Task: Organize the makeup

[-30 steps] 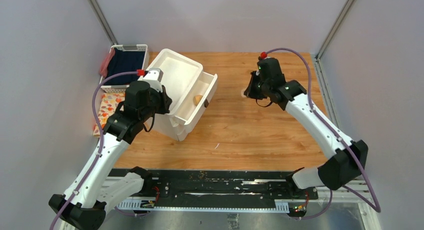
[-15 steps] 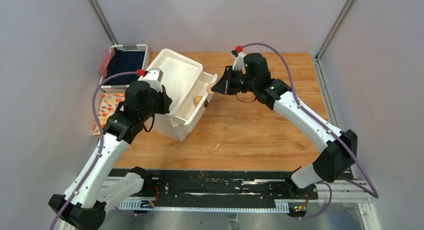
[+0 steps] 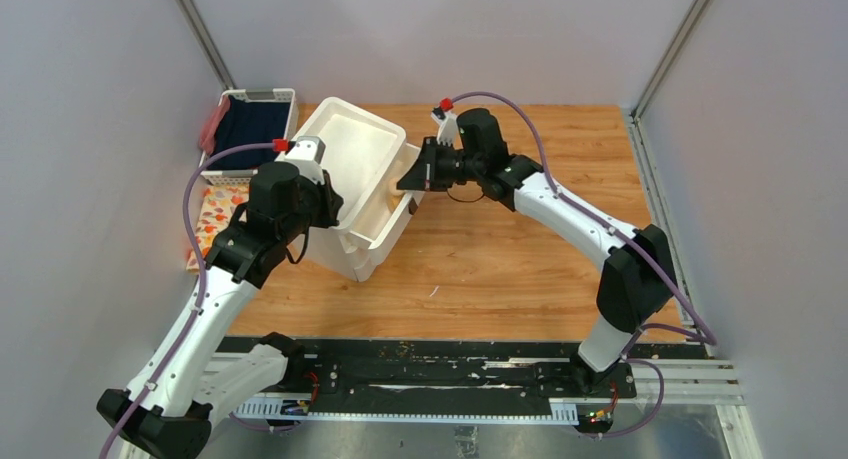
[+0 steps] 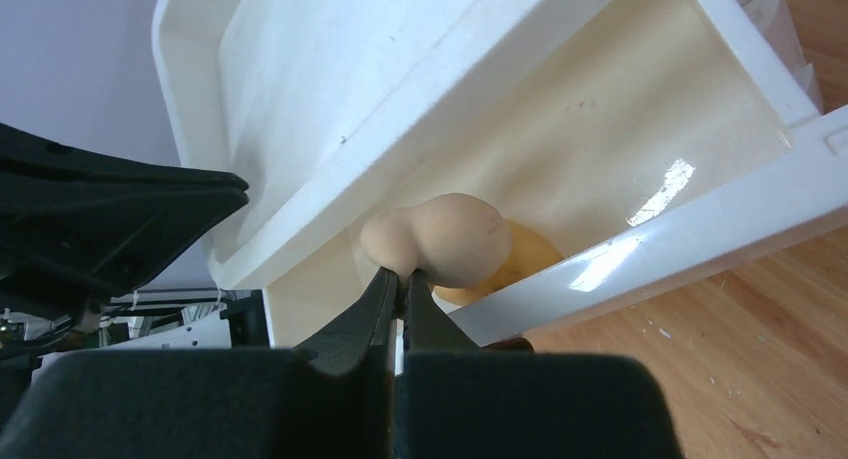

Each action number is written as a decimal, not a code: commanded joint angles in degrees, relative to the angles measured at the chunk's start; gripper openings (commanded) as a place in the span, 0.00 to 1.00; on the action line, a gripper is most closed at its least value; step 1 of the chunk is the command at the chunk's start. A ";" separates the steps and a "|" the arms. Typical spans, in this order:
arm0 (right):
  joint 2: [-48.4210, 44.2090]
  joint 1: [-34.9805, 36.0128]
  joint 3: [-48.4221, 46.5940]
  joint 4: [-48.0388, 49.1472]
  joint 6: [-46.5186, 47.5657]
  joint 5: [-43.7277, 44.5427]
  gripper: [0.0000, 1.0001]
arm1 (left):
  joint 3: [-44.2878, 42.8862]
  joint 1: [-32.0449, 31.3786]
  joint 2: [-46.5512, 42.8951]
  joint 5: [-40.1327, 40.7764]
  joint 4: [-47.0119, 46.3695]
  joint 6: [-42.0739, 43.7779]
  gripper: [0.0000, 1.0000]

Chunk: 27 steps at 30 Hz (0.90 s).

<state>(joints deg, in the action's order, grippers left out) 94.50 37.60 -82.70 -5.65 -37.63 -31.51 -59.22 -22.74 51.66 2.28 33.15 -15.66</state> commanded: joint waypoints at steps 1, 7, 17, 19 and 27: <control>2.40 1.15 -1.52 1.32 -2.25 -1.78 0.00 | -0.28 -0.37 -1.21 1.03 0.87 0.49 0.00; 2.37 1.37 -0.69 0.69 -1.32 -0.96 0.24 | 0.01 -0.37 -1.22 1.10 0.86 0.46 0.00; -2.43 1.59 0.69 1.19 0.25 0.31 0.57 | 0.16 -0.38 -1.14 1.08 0.71 0.37 0.00; -3.08 1.62 0.82 0.80 0.59 0.84 0.57 | 0.17 -0.37 -0.98 0.89 0.72 0.22 0.00; 0.33 2.12 -4.25 -8.39 2.71 6.36 0.55 | 0.26 -0.37 -1.09 0.72 0.68 0.14 0.00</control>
<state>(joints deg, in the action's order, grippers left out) 93.01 38.61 -83.18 -6.02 -37.52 -29.95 -59.22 -22.74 51.13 2.81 33.41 -15.66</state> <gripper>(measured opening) 0.562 0.001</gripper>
